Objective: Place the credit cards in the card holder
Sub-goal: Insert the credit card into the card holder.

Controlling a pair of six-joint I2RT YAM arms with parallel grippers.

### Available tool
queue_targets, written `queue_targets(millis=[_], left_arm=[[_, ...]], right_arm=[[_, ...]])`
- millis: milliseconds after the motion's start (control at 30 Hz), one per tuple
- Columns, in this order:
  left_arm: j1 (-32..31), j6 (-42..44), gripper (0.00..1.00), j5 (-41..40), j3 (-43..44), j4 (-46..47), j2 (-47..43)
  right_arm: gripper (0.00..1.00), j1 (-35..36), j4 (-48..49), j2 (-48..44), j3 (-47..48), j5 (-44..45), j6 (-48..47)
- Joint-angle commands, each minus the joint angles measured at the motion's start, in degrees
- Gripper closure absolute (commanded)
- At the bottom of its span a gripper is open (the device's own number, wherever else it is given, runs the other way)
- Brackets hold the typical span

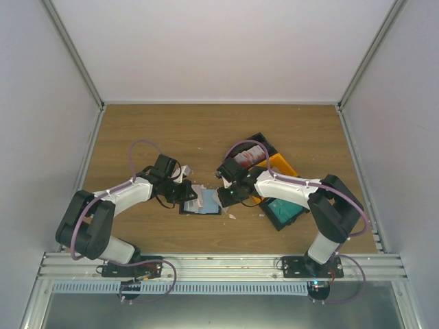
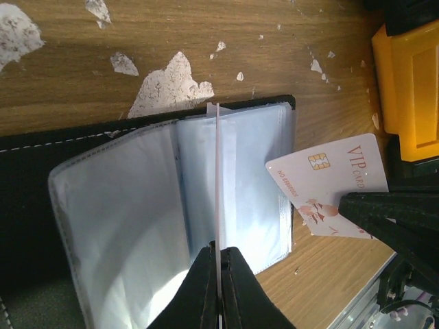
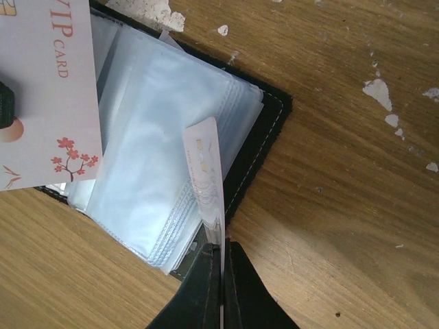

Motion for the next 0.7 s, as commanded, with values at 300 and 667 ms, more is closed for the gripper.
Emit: queue_targets(millis=[300, 667], left_arm=[[0.8, -2.2, 0.94, 9.0, -5.3, 8.4, 3.8], [0.7, -1.1, 0.91, 11.1, -4.4, 10.8, 8.2]], right_arm=[[1.0, 0.3, -3.6, 1.0, -2.4, 2.1, 1.7], [1.0, 0.2, -3.2, 1.0, -2.3, 1.7, 1.8]])
